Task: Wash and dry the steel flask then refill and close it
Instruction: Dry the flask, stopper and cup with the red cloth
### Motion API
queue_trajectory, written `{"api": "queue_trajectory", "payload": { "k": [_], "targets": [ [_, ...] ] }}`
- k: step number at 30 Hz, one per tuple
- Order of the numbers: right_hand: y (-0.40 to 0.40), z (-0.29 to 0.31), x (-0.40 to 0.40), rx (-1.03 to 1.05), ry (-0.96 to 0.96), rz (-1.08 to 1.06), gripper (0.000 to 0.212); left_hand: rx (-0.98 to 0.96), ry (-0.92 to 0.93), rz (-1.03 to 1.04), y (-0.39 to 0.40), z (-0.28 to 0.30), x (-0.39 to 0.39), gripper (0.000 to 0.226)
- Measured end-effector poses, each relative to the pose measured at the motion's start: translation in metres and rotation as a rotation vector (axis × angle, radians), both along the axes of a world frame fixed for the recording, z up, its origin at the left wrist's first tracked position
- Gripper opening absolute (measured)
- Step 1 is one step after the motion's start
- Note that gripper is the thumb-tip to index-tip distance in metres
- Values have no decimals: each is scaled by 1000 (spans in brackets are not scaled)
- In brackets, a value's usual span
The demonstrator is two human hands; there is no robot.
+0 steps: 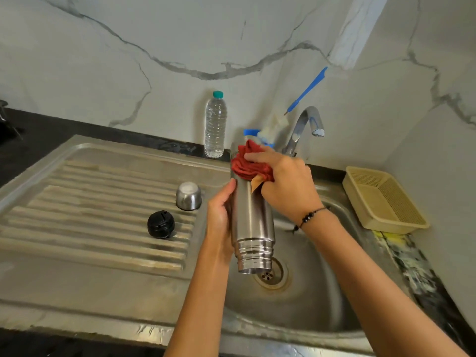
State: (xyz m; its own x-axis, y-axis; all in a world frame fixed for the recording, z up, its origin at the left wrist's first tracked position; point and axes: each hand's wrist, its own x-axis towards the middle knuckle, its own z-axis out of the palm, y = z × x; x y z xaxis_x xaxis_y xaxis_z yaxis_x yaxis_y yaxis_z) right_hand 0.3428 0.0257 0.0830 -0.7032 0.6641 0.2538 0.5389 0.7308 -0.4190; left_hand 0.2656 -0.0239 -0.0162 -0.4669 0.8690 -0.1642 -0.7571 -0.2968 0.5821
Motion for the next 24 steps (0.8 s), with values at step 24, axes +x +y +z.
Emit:
{"api": "queue_trajectory", "payload": {
  "k": [24],
  "targets": [
    [19, -2, 17, -374, 533, -164, 41, -180, 112, -93, -7, -14, -13, 72]
  ]
}}
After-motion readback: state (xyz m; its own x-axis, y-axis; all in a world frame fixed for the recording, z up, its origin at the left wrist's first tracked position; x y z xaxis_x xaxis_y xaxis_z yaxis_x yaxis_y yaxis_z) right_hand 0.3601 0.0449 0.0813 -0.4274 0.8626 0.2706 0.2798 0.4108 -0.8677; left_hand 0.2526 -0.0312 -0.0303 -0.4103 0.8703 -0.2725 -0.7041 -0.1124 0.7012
